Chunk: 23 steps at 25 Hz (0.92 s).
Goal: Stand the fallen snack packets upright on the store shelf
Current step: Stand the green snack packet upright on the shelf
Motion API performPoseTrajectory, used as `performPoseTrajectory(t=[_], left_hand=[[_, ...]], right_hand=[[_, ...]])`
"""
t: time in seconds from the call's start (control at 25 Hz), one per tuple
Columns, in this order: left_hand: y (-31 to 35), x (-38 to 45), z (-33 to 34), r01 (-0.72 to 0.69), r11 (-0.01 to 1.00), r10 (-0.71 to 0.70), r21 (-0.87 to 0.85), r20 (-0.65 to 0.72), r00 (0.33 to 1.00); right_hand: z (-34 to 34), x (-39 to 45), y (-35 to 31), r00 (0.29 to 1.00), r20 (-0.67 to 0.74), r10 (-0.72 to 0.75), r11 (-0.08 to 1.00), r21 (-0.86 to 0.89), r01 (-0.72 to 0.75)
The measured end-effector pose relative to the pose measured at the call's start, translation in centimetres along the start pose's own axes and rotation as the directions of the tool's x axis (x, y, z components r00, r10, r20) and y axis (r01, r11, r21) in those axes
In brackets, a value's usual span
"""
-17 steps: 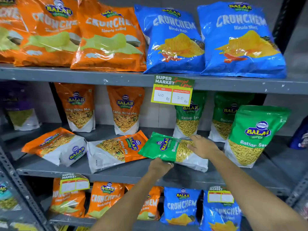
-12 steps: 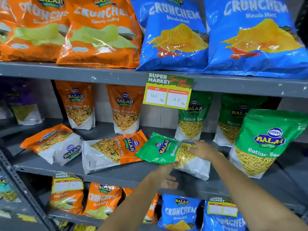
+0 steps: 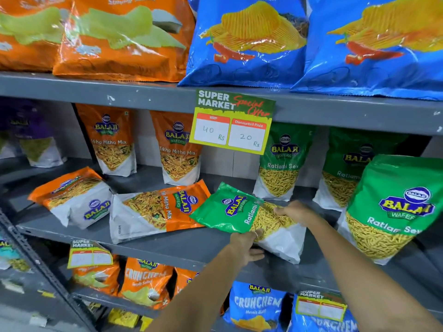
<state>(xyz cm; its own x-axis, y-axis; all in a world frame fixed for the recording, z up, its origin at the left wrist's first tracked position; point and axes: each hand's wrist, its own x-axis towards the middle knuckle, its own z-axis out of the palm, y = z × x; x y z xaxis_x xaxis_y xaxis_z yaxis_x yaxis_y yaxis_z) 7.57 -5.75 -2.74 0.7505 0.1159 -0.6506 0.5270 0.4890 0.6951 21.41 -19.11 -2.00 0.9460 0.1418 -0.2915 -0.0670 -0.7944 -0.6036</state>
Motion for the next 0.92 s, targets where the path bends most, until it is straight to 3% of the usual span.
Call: performPoseTrajectory(t=[0.24, 0.44, 0.52, 0.72, 0.92], left_hand=[[0.1, -1.4, -1.3, -0.206, 0.978, 0.206, 0.033, 0.020, 0.978], [2.7, -2.8, -3.1, -0.367, 0.922, 0.360, 0.119, 0.082, 0.930], [3.9, -3.1, -3.7, -0.415, 0.891, 0.398, 0.183, 0.127, 0.909], [5.5, -3.0, -3.9, -0.470, 0.825, 0.420, 0.313, 0.216, 0.881], [5.4, -1.3, -2.6, -0.484, 0.800, 0.434, 0.355, 0.215, 0.875]], right_hand=[[-0.3, -3.5, 1.4, 0.998, -0.063, -0.004, 0.947, 0.320, 0.023], [0.1, -8.0, 2.1, 0.979, -0.136, -0.152, 0.799, 0.566, 0.202], [1.2, -9.3, 1.7, 0.972, -0.196, -0.131, 0.720, 0.655, 0.229], [3.4, -11.3, 1.5, 0.946, -0.324, -0.033, 0.639, 0.720, 0.269], [3.9, -11.0, 2.1, 0.923, -0.386, -0.016, 0.601, 0.734, 0.317]])
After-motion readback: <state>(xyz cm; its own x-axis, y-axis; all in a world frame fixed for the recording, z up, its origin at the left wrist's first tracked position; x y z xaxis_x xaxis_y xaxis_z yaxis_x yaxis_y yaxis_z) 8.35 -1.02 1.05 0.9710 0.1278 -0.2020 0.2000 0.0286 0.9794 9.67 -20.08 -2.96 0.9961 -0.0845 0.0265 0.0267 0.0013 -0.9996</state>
